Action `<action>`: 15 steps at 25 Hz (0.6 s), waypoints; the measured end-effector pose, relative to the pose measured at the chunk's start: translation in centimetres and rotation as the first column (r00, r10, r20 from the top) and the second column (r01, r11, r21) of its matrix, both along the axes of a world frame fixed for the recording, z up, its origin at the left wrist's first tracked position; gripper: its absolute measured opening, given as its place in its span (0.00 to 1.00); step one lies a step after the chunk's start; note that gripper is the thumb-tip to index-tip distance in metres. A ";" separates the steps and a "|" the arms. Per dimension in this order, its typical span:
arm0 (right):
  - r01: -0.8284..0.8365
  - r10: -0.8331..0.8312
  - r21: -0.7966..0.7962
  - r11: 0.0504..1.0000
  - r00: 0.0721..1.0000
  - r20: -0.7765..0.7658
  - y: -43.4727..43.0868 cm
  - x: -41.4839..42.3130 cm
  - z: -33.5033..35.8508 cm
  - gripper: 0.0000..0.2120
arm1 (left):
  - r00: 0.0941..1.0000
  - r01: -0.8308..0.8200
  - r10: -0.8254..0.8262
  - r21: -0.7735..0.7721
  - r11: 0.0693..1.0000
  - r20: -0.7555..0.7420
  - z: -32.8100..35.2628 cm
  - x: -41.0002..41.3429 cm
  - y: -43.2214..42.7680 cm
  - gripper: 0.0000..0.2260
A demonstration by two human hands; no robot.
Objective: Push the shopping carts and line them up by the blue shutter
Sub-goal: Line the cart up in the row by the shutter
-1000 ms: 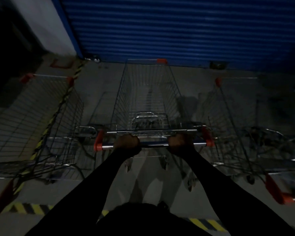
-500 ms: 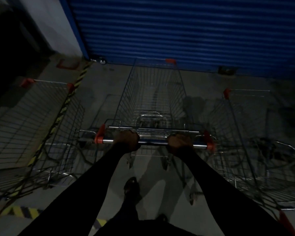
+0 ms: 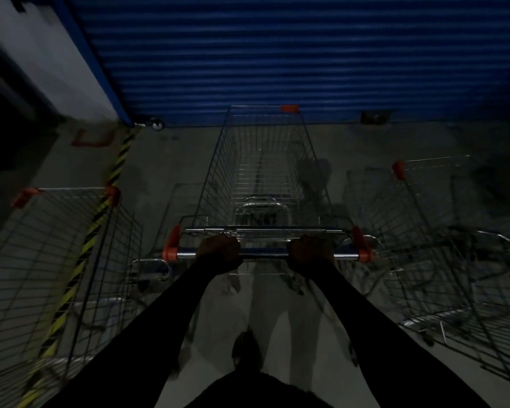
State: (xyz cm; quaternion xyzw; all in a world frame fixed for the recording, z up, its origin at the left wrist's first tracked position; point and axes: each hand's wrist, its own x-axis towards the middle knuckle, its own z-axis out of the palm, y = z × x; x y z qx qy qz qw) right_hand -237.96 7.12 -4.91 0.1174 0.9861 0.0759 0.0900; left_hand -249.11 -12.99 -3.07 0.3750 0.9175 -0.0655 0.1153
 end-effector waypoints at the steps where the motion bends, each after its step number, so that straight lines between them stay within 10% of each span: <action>1: -0.004 0.004 -0.024 1.000 1.000 0.008 -0.1 -0.3 0.1 0.11 | 1.000 0.003 -0.003 -0.004 1.000 -0.010 0.2 -0.2 -0.3 0.16; 15: -0.250 0.175 -0.108 0.962 0.871 -0.458 -5.1 7.2 -1.9 0.04 | 0.998 -0.010 0.018 -0.148 0.989 0.055 0.5 7.0 -6.6 0.18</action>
